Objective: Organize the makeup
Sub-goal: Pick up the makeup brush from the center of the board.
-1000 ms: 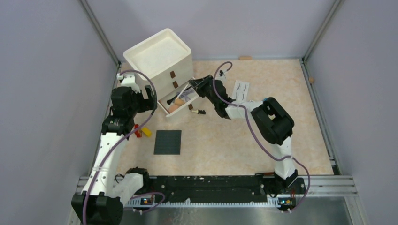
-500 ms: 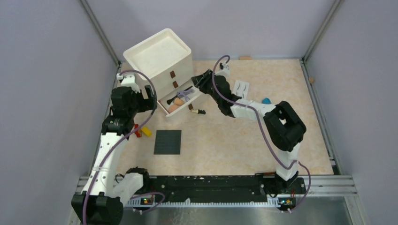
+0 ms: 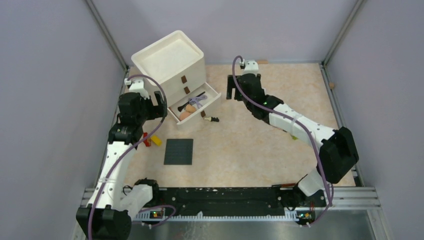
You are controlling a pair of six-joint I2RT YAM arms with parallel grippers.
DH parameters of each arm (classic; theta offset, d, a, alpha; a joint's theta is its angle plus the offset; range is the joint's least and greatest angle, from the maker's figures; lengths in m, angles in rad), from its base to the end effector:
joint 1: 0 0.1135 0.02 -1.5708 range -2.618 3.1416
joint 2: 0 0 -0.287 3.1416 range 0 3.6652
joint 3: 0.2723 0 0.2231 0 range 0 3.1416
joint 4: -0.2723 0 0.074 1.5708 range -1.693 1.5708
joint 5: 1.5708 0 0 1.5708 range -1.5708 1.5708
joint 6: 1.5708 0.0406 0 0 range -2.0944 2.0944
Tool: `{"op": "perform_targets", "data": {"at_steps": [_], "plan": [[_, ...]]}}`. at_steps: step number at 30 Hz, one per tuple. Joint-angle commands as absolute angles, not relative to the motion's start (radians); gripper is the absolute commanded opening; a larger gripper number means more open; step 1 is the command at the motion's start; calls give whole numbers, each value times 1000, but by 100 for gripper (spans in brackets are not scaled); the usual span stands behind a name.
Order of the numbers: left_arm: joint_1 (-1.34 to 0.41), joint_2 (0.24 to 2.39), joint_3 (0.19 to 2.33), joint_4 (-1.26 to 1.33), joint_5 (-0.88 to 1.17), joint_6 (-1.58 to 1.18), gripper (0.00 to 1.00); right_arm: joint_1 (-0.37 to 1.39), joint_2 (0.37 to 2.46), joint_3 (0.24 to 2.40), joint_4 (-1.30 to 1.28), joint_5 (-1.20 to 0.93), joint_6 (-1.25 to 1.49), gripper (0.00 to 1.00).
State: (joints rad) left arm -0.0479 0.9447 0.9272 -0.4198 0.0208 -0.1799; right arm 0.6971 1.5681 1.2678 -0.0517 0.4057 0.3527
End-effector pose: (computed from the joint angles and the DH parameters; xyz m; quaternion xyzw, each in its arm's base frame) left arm 0.1713 -0.0091 0.3538 -0.0501 0.8421 -0.0697 0.5324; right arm 0.2761 0.2103 0.3559 -0.0240 0.8111 0.1380 0.5679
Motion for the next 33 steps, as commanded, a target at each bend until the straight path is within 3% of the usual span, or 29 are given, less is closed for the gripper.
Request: {"op": "perform_targets", "data": {"at_steps": [1,7,12,18,33], "plan": [[-51,934,930,-391,30,-180,99,652,1530,1290,-385,553,244,82],[-50,940,932,-392,32,-180,99,607,1521,1302,-607,500,360,91],[-51,940,932,-392,30,-179,99,586,1447,1185,-550,374,328,92],[-51,942,932,-392,30,-182,99,569,1489,1173,-628,500,331,93],[-51,943,933,-393,27,-183,99,479,1492,1145,-607,419,401,93]]}}
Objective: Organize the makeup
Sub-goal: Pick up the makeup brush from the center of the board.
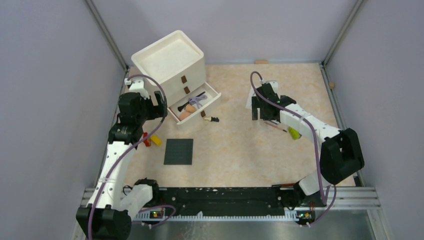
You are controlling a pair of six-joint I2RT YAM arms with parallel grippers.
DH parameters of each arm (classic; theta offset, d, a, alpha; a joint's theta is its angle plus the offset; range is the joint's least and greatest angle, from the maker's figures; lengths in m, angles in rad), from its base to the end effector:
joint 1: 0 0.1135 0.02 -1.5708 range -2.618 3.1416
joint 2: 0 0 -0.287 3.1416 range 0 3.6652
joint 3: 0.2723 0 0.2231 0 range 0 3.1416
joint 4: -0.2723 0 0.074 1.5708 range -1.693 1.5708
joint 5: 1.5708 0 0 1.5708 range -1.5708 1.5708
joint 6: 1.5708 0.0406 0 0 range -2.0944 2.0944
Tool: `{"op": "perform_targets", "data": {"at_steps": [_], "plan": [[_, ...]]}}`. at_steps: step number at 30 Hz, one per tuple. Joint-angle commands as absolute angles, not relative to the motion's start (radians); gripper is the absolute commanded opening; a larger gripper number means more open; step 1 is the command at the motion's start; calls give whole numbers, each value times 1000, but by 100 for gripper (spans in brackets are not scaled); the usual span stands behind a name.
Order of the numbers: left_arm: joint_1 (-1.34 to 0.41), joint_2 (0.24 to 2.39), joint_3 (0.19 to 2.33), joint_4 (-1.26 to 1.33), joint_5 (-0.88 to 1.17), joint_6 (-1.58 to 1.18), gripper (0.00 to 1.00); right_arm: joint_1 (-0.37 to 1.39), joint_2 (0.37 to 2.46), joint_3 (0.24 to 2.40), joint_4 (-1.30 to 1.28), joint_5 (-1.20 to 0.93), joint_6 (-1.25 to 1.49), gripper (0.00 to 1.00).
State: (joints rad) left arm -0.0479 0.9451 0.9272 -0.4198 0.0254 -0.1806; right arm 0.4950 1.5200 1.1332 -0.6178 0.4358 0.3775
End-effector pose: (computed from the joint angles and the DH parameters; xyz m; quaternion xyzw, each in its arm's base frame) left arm 0.1714 -0.0092 0.3537 -0.0491 0.8423 -0.0718 0.5320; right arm 0.2603 0.1210 0.2811 0.0052 0.9394 -0.0729 0.3349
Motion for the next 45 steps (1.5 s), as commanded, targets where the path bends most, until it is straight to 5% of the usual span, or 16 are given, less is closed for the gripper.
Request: {"op": "perform_targets", "data": {"at_steps": [1,24,45], "plan": [[-51,944,933,-393,28,-183,99,474,1495,1143,-609,418,403,93],[-51,950,930,-390,48,-181,99,187,1517,1076,-427,167,450,91],[-51,963,935,-388,61,-183,99,182,1667,1071,-451,52,219,90]]}}
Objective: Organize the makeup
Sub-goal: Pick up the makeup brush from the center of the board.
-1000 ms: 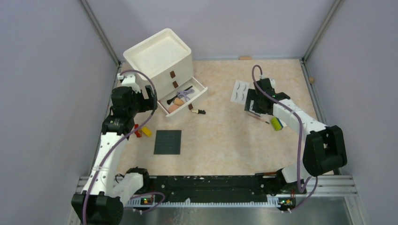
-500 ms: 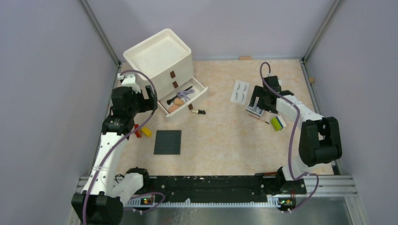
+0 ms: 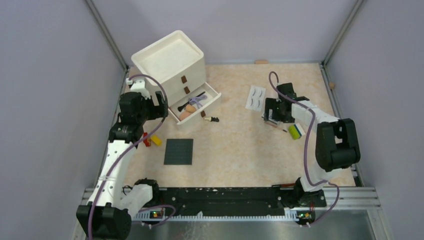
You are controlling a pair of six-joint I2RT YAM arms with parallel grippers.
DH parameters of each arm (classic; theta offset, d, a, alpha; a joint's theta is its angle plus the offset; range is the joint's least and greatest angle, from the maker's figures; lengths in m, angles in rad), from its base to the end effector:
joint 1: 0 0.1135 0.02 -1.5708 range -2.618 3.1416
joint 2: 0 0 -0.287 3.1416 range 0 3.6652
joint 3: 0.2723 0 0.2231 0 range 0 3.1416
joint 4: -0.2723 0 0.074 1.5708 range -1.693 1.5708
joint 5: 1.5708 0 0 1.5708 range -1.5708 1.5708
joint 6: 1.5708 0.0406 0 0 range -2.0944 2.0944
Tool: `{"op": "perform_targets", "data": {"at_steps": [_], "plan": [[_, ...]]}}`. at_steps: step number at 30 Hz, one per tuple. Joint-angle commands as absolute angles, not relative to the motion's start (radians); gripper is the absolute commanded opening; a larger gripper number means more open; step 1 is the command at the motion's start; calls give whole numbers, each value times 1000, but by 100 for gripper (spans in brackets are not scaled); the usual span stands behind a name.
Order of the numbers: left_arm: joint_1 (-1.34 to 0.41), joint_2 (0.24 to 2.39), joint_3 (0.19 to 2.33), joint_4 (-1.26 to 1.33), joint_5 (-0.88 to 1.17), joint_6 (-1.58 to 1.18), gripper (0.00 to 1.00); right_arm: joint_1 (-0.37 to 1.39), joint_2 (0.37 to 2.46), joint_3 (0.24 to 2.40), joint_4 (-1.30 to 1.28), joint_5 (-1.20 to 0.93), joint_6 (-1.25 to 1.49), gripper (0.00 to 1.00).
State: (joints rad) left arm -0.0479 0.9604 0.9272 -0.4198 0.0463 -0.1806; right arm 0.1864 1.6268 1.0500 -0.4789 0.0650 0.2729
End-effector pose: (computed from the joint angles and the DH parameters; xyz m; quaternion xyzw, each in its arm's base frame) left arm 0.1750 -0.0103 0.3514 -0.0439 0.8466 -0.0799 0.5244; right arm 0.3005 0.0540 0.2335 0.0501 0.9652 0.0273 0.2550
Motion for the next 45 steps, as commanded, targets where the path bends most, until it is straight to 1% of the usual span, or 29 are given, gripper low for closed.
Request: {"op": "perform_targets", "data": {"at_steps": [1,9,13,16,23,29,33,41,45], "plan": [[-51,962,934,-388,61,-183,99,182,1676,1068,-437,46,217,91],[-51,963,934,-388,62,-183,99,181,1757,1104,-428,32,187,90],[-51,967,935,-386,65,-183,99,182,1778,1092,-433,25,187,86],[-51,972,936,-385,71,-183,99,182,1781,1071,-441,13,193,82],[-51,976,937,-385,74,-184,99,184,1707,970,-426,-72,215,60],[-51,978,938,-385,76,-184,99,227,1669,942,-435,-104,227,49],[-51,978,937,-385,76,-184,99,281,1659,949,-452,-95,241,45],[-51,971,936,-385,74,-184,99,369,1676,984,-445,-97,284,40],[-51,969,936,-386,74,-184,99,395,1705,1002,-457,-75,284,35]]}}
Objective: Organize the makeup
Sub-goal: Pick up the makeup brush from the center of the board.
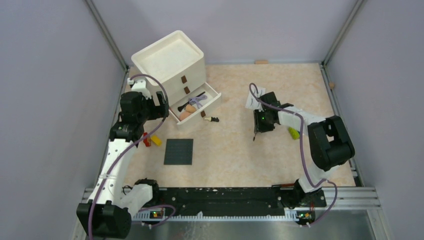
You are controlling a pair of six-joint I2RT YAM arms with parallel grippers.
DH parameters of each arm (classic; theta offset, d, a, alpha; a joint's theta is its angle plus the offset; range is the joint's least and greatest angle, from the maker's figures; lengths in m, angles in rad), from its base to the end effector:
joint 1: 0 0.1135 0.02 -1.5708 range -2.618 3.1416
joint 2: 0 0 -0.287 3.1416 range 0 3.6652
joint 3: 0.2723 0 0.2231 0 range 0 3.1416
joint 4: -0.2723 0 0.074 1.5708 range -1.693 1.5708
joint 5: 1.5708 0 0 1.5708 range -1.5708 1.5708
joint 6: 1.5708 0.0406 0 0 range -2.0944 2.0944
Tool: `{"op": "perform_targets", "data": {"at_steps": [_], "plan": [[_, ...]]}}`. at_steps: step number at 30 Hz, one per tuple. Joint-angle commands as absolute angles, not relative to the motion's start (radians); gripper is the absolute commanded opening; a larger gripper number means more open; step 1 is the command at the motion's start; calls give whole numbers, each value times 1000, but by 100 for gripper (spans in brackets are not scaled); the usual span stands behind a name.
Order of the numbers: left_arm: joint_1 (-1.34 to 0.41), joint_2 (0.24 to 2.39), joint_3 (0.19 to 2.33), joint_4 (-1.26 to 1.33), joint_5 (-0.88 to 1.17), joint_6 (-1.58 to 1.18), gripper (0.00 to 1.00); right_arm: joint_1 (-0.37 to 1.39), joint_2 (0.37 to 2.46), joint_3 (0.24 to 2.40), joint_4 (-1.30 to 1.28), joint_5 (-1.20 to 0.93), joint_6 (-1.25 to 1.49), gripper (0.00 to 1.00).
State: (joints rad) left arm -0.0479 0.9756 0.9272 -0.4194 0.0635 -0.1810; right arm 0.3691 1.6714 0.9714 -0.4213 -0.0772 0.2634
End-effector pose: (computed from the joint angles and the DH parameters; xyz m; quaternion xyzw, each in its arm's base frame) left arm 0.1785 -0.0111 0.3490 -0.0400 0.8505 -0.0867 0.5172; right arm 0.2801 0.1117 0.2034 -0.0600 0.9723 0.1050 0.2000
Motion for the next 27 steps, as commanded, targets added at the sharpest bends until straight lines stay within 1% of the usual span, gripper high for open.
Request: {"op": "perform_targets", "data": {"at_steps": [1,5,11,14,16,17,23,27], "plan": [[-51,969,936,-386,74,-184,99,400,1709,1005,-461,-65,285,34],[-51,969,936,-385,75,-184,99,412,1714,1008,-478,-22,284,32],[-51,968,936,-386,75,-184,99,414,1706,1006,-475,-21,285,22],[-51,966,937,-387,72,-184,99,416,1699,1006,-460,-43,282,13],[-51,966,936,-386,73,-184,99,418,1689,1002,-446,-63,280,2],[-51,968,936,-386,74,-184,99,420,1685,998,-436,-70,277,0],[-51,968,936,-387,74,-184,99,421,1634,962,-349,-137,299,0],[-51,966,936,-387,72,-185,99,421,1606,959,-257,-207,374,0]]}}
